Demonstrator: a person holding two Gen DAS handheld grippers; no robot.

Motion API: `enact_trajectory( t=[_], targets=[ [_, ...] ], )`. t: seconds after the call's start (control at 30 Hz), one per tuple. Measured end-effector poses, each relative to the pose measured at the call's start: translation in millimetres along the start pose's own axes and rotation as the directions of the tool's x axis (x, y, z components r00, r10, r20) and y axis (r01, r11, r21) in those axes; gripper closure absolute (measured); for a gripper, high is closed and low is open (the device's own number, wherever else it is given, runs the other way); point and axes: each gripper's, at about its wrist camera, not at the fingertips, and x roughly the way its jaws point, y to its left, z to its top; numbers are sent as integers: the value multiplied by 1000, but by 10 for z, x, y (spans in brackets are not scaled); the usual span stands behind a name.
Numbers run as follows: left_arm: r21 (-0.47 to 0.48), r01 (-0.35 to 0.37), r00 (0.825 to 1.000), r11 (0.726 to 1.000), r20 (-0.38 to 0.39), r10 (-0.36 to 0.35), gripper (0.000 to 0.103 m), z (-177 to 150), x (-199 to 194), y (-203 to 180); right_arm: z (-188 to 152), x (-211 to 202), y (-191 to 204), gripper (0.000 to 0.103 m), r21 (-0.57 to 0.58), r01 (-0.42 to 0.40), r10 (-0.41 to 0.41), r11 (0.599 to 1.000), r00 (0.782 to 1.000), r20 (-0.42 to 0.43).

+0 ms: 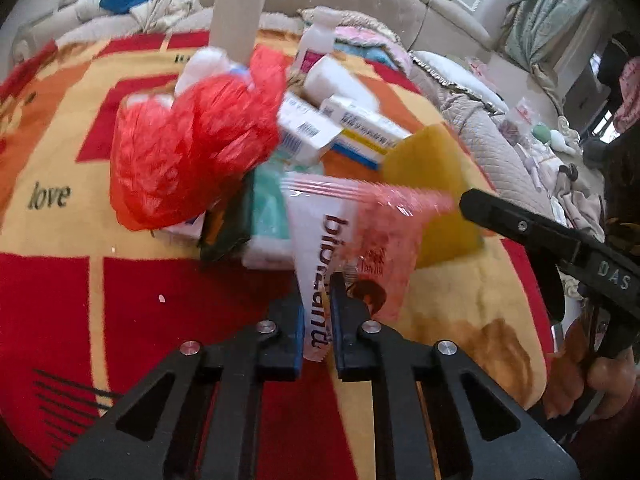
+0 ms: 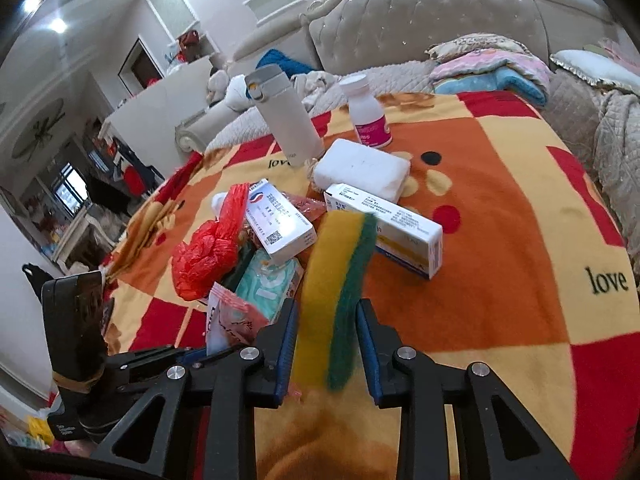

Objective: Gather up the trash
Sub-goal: 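Grasp the pink snack wrapper with the left tool while the right tool grasps the yellow-green sponge, then carry the wrapper and sponge to the black bin and release both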

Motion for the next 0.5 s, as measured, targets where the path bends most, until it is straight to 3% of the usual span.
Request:
enact_trajectory(
  t=[0.23,0.3,0.33,0.37,0.5],
  targets=[
    [88,-52,997,995,56,48,97,16,-238,-284,-15,-8,-103,74,20,36,-35,999,999,-27],
    [90,-63,996,994,62,57,97,-10,-273,-281,-21,14,-113,59,36,31,-29,999,999,-38],
    [88,-66,996,994,63,61,97,-24,-302,-270,-22,11,-108,44,44,21,-19,999,999,-30],
    [85,-68,996,994,65,62,97,-31,-334,-257,-13,11,-93,39,46,15,-14,999,1000,-18],
    [81,-89,994,993,71,84,97,-47,-369,-181,73,98,-35,39,52,7,-6,999,1000,-16]
  ],
)
